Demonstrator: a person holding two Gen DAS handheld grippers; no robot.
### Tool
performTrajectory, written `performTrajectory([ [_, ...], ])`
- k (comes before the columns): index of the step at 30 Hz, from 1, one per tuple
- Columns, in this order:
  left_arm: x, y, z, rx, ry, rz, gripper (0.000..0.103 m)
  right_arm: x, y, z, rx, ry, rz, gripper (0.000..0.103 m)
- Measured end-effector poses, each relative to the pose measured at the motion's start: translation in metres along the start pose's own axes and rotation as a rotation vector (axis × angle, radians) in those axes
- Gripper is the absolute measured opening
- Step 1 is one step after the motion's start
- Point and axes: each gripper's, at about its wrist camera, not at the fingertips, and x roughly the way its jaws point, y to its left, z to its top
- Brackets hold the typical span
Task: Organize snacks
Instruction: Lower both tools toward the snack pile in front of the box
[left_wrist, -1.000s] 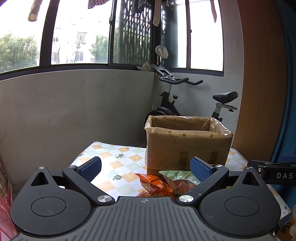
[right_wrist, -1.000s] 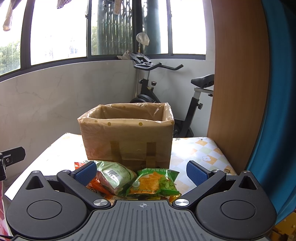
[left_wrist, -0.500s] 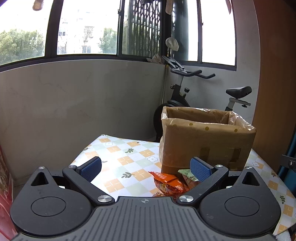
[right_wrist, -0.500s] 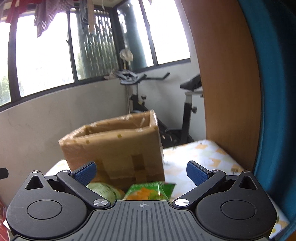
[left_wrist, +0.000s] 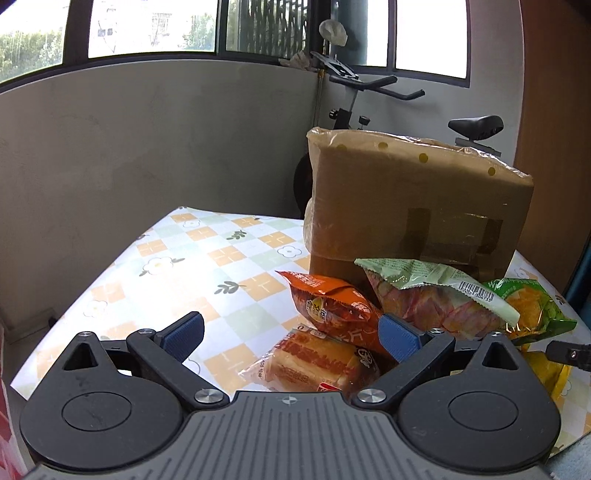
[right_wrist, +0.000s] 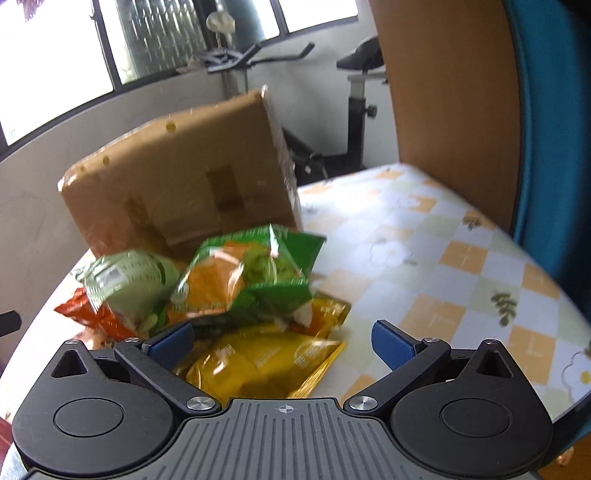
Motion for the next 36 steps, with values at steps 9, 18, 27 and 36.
performTrajectory([
  [9, 0.022, -0.001, -0.016, 0.018, 0.063, -0.016, 0.097, 0.036, -0.001, -0.013, 0.062, 0.079, 0.083, 0.096],
  [18, 0.062, -0.001, -0.015, 0.078, 0.111, -0.104, 0.097, 0.042, -0.005, -0.014, 0.088, 0.075, 0.143, 0.092],
  [27, 0.102, 0.012, -0.020, 0.102, 0.197, -0.201, 0.098, 0.041, -0.006, -0.014, 0.091, 0.068, 0.159, 0.089],
  [36, 0.094, 0.004, -0.025, 0.162, 0.193, -0.202, 0.101, 0.040, -0.005, -0.015, 0.088, 0.063, 0.159, 0.086],
])
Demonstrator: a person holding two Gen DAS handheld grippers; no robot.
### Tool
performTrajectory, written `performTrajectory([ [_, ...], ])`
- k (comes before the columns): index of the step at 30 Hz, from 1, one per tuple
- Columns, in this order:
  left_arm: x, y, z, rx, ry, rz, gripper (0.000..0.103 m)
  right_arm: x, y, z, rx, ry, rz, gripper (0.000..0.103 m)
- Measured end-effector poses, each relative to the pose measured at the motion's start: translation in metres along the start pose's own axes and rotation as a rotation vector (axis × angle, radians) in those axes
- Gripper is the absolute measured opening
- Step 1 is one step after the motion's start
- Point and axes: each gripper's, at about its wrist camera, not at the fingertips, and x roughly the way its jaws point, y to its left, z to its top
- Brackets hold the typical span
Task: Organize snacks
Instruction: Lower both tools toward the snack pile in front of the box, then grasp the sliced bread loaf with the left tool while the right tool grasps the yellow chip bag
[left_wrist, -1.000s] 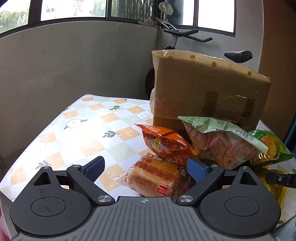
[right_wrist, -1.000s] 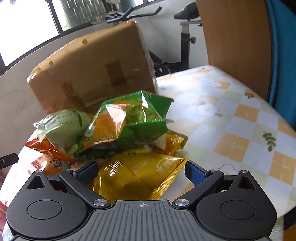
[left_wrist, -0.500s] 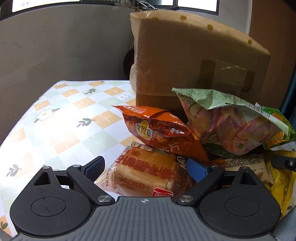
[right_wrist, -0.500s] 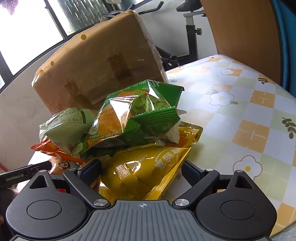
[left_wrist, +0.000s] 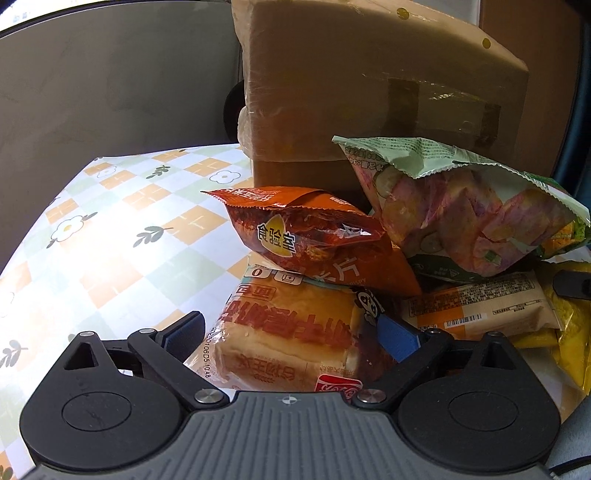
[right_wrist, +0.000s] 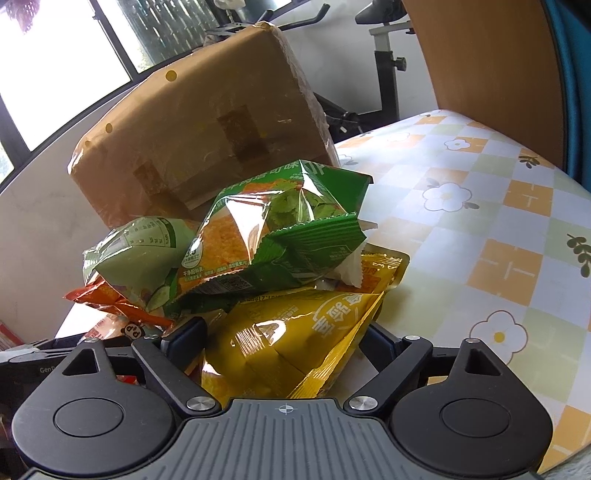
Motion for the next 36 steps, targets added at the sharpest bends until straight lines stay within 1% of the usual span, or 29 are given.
performTrajectory([
  [1, 0.001, 0.000, -0.001, -0.002, -0.001, -0.002, 0.102, 0.000, 0.000, 0.000, 0.002, 0.000, 0.000, 0.086],
  [5, 0.004, -0.002, -0.007, 0.017, -0.002, 0.008, 0.103, 0.000, 0.001, 0.000, 0.004, 0.001, 0.000, 0.086],
  [10, 0.003, 0.001, -0.011, -0.020, -0.011, -0.005, 0.102, 0.000, -0.001, 0.000, 0.015, 0.004, 0.005, 0.086],
  [11, 0.002, 0.001, -0.012, -0.018, -0.015, -0.001, 0.101, 0.001, -0.002, 0.000, 0.020, 0.005, 0.008, 0.086],
  [13, -0.004, 0.001, -0.015, -0.018, -0.037, -0.008, 0.086, 0.001, -0.004, 0.000, 0.028, 0.007, 0.011, 0.086],
  [16, -0.015, 0.008, -0.021, -0.099, -0.052, -0.018, 0.084, 0.002, -0.005, 0.000, 0.035, 0.009, 0.016, 0.086],
  [22, -0.039, 0.021, -0.036, -0.197, -0.090, 0.061, 0.083, 0.004, -0.008, -0.001, 0.064, 0.020, 0.029, 0.086],
  [25, -0.048, 0.025, -0.039, -0.232, -0.100, 0.088, 0.083, 0.005, -0.009, -0.001, 0.081, 0.026, 0.032, 0.087],
  [30, -0.060, 0.023, -0.040, -0.242, -0.113, 0.126, 0.083, 0.004, -0.008, -0.002, 0.094, 0.036, 0.025, 0.087],
  [33, -0.060, 0.024, -0.039, -0.247, -0.110, 0.140, 0.083, 0.001, -0.007, -0.001, 0.099, 0.030, 0.048, 0.073],
  [35, -0.063, 0.025, -0.040, -0.251, -0.108, 0.150, 0.083, -0.003, -0.004, -0.001, 0.084, 0.024, 0.040, 0.070],
  [36, -0.064, 0.024, -0.040, -0.251, -0.108, 0.156, 0.083, -0.004, -0.003, -0.001, 0.077, 0.020, 0.030, 0.064],
])
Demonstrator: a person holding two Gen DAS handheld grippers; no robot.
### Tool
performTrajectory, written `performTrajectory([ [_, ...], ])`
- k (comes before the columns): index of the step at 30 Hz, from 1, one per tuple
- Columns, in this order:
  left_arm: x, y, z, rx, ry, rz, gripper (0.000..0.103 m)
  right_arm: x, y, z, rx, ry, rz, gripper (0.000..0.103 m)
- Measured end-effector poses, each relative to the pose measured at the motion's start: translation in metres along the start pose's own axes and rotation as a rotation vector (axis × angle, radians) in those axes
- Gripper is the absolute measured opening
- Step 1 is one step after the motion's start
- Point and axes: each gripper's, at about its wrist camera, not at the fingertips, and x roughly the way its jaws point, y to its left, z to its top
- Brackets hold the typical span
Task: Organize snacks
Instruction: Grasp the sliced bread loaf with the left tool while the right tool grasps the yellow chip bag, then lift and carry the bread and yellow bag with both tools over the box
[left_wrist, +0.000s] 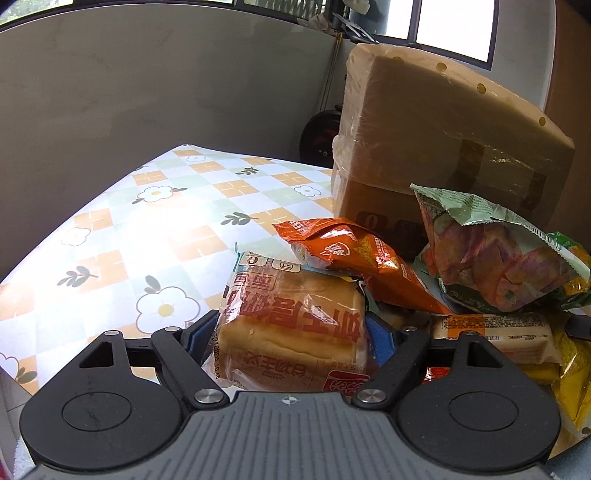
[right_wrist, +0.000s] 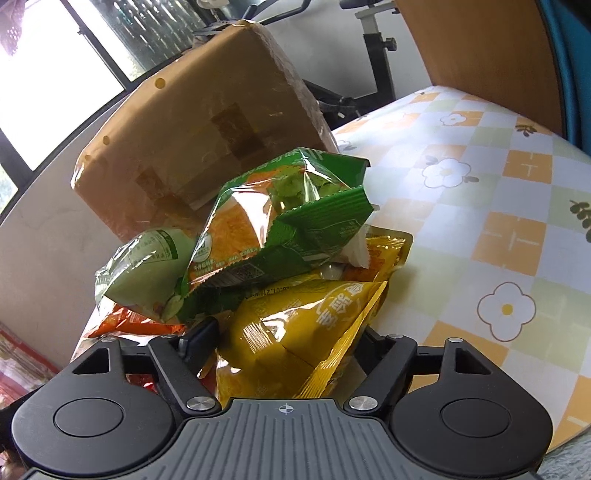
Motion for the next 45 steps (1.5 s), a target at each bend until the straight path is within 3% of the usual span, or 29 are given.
performTrajectory([
  [4, -0.008, 0.002, 0.000, -0.004, -0.014, 0.020, 0.083, -0.009, 0.002, 0.001, -0.010, -0.010, -0.038, 0.058],
  [13, -0.030, 0.006, -0.005, -0.013, -0.038, 0.064, 0.083, -0.032, -0.007, 0.003, 0.053, 0.017, -0.124, 0.057],
  [25, -0.048, 0.029, -0.004, -0.101, -0.093, 0.147, 0.083, -0.068, -0.042, 0.000, 0.199, -0.078, -0.287, 0.056],
  [37, -0.047, 0.031, -0.006, -0.111, -0.104, 0.164, 0.083, -0.069, -0.048, 0.021, -0.046, -0.235, -0.435, 0.056],
  [45, -0.044, 0.031, -0.005, -0.106, -0.102, 0.171, 0.083, -0.066, -0.053, 0.040, -0.143, -0.265, -0.485, 0.056],
])
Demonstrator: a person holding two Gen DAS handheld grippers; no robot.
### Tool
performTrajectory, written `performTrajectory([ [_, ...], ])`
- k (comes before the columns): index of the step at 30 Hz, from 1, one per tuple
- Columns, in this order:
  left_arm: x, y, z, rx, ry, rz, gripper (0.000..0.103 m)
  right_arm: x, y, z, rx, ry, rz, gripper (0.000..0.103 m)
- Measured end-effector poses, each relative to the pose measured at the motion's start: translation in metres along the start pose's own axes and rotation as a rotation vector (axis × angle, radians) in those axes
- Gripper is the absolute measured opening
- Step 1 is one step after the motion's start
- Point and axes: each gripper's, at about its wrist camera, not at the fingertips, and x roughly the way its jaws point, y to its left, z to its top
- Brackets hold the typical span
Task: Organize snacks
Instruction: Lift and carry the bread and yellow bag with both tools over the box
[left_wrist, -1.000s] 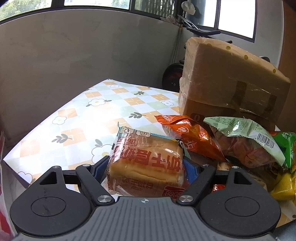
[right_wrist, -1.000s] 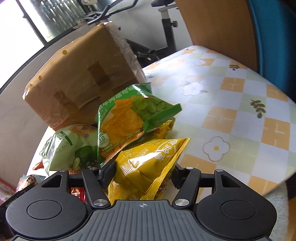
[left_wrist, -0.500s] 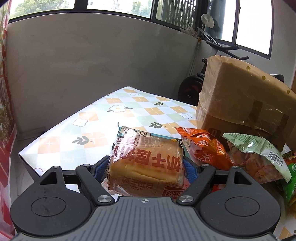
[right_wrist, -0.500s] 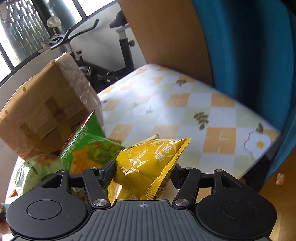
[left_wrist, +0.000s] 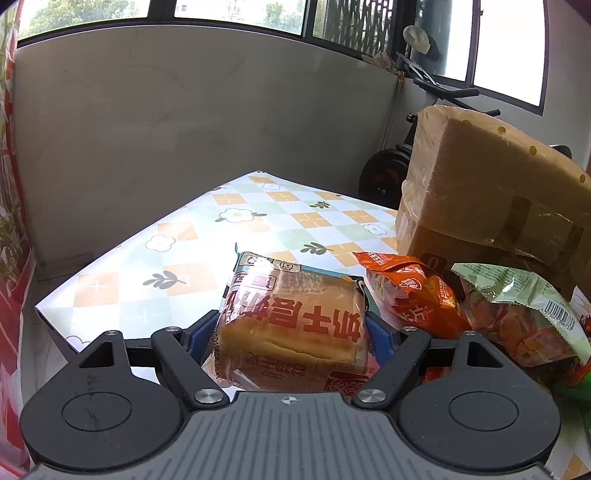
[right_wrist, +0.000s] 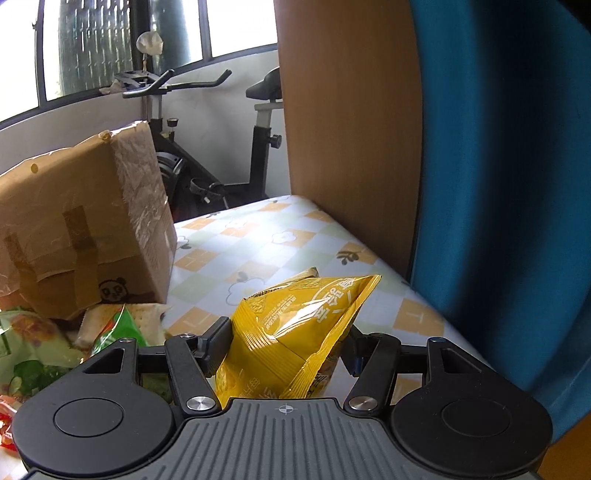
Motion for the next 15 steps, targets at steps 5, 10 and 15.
performTrajectory([
  [5, -0.001, 0.001, 0.001, 0.001, -0.010, 0.009, 0.083, 0.000, -0.002, 0.007, -0.017, -0.030, -0.005, 0.056],
  [10, -0.004, 0.001, 0.002, 0.006, -0.022, 0.017, 0.083, -0.002, -0.006, 0.015, -0.014, -0.068, 0.003, 0.056],
  [15, -0.006, 0.000, 0.004, 0.014, -0.037, 0.022, 0.083, -0.007, -0.005, 0.025, -0.013, -0.103, 0.030, 0.056],
])
